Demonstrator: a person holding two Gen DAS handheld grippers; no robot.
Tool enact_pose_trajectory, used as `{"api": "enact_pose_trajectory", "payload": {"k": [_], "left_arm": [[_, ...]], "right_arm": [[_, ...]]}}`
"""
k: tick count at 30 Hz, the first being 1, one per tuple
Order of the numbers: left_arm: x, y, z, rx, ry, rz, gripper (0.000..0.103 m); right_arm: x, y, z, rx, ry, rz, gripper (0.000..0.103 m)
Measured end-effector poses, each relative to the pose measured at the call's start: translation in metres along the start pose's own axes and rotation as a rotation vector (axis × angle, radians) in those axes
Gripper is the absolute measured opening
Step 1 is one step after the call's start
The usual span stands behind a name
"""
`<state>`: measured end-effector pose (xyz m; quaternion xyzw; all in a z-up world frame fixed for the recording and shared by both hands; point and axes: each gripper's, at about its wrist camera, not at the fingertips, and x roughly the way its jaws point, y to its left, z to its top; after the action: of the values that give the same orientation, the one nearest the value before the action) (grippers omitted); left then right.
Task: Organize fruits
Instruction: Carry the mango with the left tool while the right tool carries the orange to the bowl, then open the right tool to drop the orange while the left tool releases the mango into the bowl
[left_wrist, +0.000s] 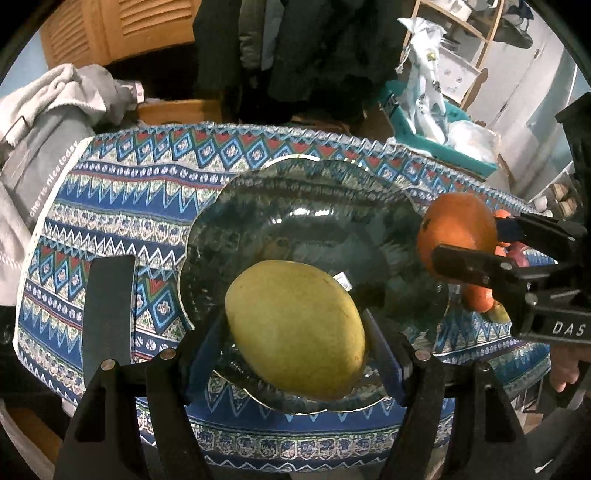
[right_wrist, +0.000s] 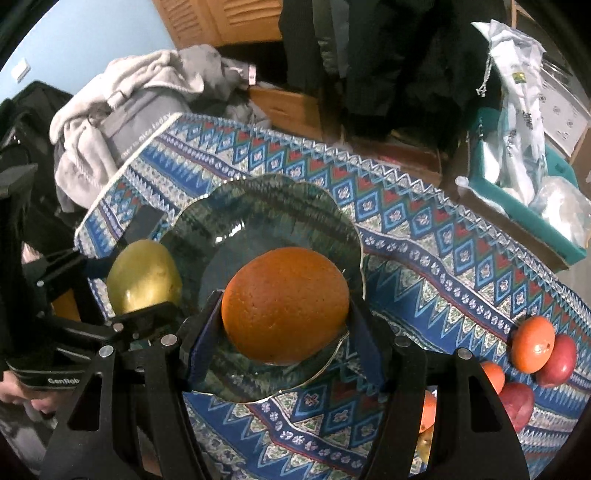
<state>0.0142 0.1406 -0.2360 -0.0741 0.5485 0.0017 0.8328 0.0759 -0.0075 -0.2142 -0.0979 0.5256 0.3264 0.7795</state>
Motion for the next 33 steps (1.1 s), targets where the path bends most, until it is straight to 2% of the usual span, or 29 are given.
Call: {"api": "enact_pose_trajectory", "payload": {"k": [6,12,20,27,33], "left_arm": [[0.018,0.006,-0.005,-0.029,0.060,-0.002,0.076],[0.031,0.006,-0.010,-0.016,0.101,0.025,0.076],[0.047,0.011,-0.012,-0.056,0.190,-0.009,0.076],[0.041,0.011,-0.008,-0.067,0.170,-0.055,0.074],[0.038,0.003,-0.012,-0.019,0.166,-0.026,0.074]], "right_arm": [[0.018,0.003,-0.007,-0.014,0.053,-0.009,0.066],[0.033,0.005,-0.015,-0.030,0.106,-0.013,0.066],[0.043,0.007,-0.020,-0.041,0.137,-0.019,0.066],[0.046,0.005,-0.020,-0.034,0.152,-0.006,0.066],[0.049,0.008,-0.021,-0.030,0.151,-0.003,0.065]]}}
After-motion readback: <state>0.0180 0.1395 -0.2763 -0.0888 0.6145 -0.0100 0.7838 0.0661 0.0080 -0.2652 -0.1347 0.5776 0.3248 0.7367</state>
